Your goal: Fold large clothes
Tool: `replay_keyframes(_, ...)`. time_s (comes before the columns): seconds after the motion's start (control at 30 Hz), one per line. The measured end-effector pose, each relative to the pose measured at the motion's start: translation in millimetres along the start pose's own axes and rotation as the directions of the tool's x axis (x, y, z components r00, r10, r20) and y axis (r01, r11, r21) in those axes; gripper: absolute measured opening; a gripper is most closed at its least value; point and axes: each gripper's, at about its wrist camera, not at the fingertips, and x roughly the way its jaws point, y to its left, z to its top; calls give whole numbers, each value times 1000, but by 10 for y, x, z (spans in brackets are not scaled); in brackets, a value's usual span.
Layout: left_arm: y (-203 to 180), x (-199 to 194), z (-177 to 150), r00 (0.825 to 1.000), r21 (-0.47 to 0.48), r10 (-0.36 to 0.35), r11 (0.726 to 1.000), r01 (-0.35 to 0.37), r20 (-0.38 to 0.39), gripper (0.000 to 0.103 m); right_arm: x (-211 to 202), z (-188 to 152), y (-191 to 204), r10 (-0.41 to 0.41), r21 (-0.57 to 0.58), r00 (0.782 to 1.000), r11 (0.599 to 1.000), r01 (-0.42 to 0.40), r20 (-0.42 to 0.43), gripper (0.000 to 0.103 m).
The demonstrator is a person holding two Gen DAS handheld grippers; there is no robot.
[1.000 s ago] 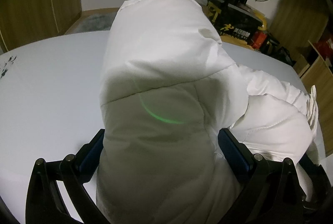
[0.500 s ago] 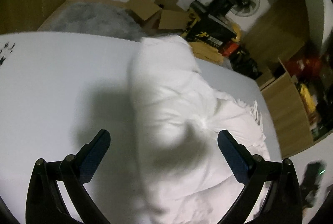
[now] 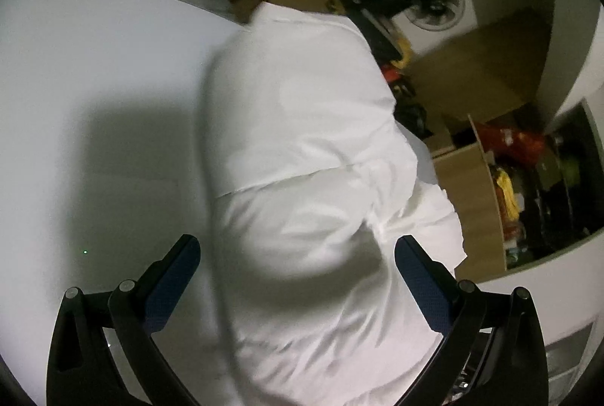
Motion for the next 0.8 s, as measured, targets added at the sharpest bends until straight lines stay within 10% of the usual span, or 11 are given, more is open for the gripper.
replay_keyframes(0.37, -66, 476, 193, 998, 32, 41, 999, -40, -42, 102, 206, 134, -46, 99, 21, 995, 995, -98, -30, 103)
replay_keyframes(0.57, -144, 570, 157, 996, 29, 84, 996, -83, -25, 99, 275, 88, 147, 25, -65, 1000, 998, -25, -8, 97)
replay_keyframes(0.8, -452, 400, 10, 988, 163, 153, 975, -153, 12, 38, 196, 0, 208, 7, -92, 1000, 996, -6, 14, 40)
